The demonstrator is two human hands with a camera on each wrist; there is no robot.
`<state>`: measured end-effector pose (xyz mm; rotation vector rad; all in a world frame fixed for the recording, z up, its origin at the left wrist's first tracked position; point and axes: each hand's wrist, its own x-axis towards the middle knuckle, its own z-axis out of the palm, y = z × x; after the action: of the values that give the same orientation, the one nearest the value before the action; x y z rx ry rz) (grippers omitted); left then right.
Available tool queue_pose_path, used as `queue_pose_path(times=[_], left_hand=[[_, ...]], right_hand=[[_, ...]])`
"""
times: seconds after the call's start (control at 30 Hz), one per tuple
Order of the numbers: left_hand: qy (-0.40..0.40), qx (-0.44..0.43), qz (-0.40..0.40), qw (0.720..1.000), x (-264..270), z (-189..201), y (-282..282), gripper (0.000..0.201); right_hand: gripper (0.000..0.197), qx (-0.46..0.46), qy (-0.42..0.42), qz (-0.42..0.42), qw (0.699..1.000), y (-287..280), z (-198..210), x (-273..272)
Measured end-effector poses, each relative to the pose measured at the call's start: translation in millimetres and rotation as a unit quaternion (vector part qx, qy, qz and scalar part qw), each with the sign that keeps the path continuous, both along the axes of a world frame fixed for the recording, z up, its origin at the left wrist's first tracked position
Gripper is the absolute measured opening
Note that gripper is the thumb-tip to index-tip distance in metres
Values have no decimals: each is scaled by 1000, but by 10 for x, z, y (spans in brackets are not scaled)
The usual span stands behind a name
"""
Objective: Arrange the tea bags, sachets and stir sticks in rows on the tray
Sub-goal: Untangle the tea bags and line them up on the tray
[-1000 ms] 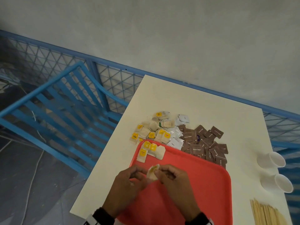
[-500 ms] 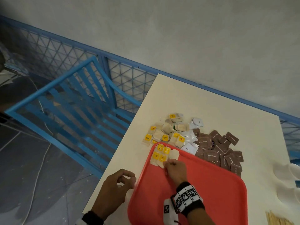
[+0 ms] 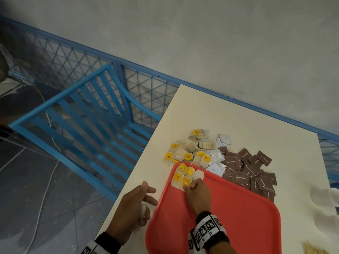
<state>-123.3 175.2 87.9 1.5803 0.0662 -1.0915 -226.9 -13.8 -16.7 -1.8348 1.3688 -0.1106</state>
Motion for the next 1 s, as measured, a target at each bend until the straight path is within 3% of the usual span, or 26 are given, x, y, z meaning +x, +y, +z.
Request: queue_pose_path(times=[0.13, 0.27, 0.43, 0.5, 0.63, 0.7, 0.8, 1.0], left_hand=[[172, -103, 84, 976, 8, 11, -81, 62], [240, -168, 89, 952, -112, 61, -251, 64], [216, -171, 30, 961, -364, 58, -487, 71], [185, -160, -7, 970, -511, 88, -566, 73], [131, -140, -69, 979, -775, 192, -667, 78], [112, -135, -89, 981, -864, 209, -694, 80], [69, -136, -118, 981, -955, 235, -698, 77], [-11, -196, -178, 964, -1066, 294, -639, 38]], right_hand=[[25, -17, -74, 46, 996, 16, 305, -65], [22, 11, -197, 124, 972, 161, 875, -285], [9, -47, -223, 234, 945, 257, 1379, -580], [14, -87, -198, 283, 934, 243, 1462, -656], [25, -76, -160, 354, 918, 256, 1563, -777], [30, -70, -153, 341, 925, 242, 1565, -858], [16, -27, -180, 271, 945, 137, 1518, -1009], [10, 177, -270, 138, 936, -108, 1654, -1299]])
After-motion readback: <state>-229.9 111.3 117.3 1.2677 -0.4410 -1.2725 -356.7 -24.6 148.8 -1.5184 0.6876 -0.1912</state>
